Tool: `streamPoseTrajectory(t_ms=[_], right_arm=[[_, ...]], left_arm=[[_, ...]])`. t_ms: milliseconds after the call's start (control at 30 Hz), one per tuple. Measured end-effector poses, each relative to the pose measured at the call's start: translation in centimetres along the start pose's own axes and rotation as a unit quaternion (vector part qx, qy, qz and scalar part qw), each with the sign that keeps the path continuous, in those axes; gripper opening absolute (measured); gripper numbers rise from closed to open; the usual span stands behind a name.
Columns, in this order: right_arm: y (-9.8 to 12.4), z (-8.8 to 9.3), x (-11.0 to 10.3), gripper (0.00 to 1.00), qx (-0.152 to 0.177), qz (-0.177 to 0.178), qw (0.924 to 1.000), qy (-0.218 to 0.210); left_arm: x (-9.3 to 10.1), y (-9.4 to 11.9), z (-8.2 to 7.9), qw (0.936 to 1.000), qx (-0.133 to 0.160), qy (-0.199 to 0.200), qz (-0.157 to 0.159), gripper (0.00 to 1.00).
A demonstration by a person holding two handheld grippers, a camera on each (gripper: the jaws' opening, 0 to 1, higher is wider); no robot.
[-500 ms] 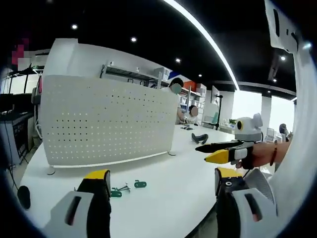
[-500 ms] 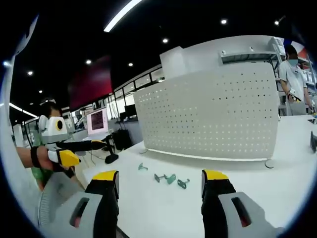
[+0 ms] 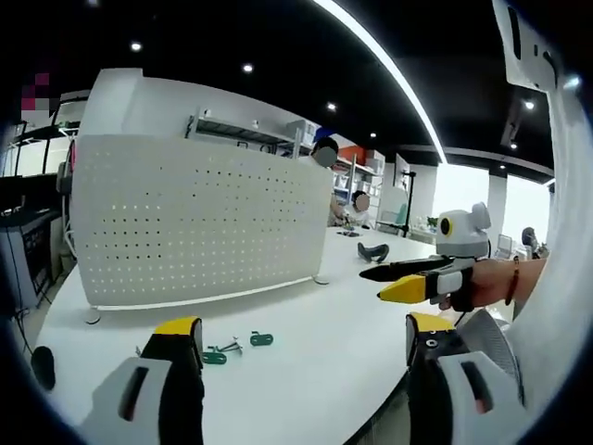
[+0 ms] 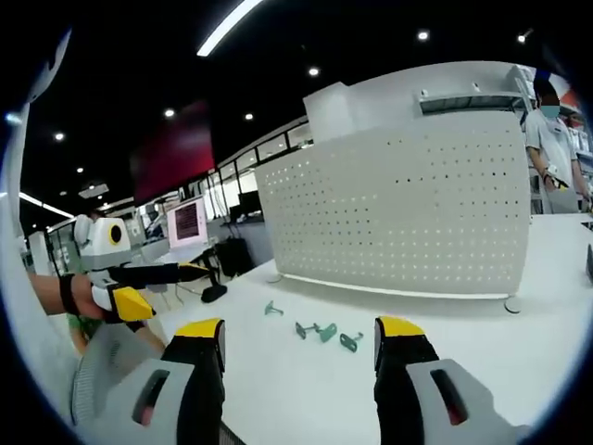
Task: Insert the hook assembly into the mounting plate slot until the hook locks in place.
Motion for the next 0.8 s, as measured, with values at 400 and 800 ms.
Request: streamPoseTrajectory(t_ms=[400,800], right_arm=[[-0.05,0.38,0.51,0.67,-0.016,0.003,0.9996,0.023],[0.16,0.78,-0.01,0.67,-0.022,-0.007,0.9997,0.005]], left_arm=[[-0.66,0.13,0.43,0.9999,-0.002,0.0,-0.01,0.95],[-0.71,0.15,0.5,0.9999,-0.002,0.005,-0.01,0.93]])
Point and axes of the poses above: the point that each gripper's makers call its tool centre point, and the gripper's own axes: y roughly backward along the fingers, x roughly to its right, z roughly out of its underside, the point moved 3 cm from there along y, roughly backward along the fingers, and after that the axes turned 5 degrees about x, right-handed, at the moved point
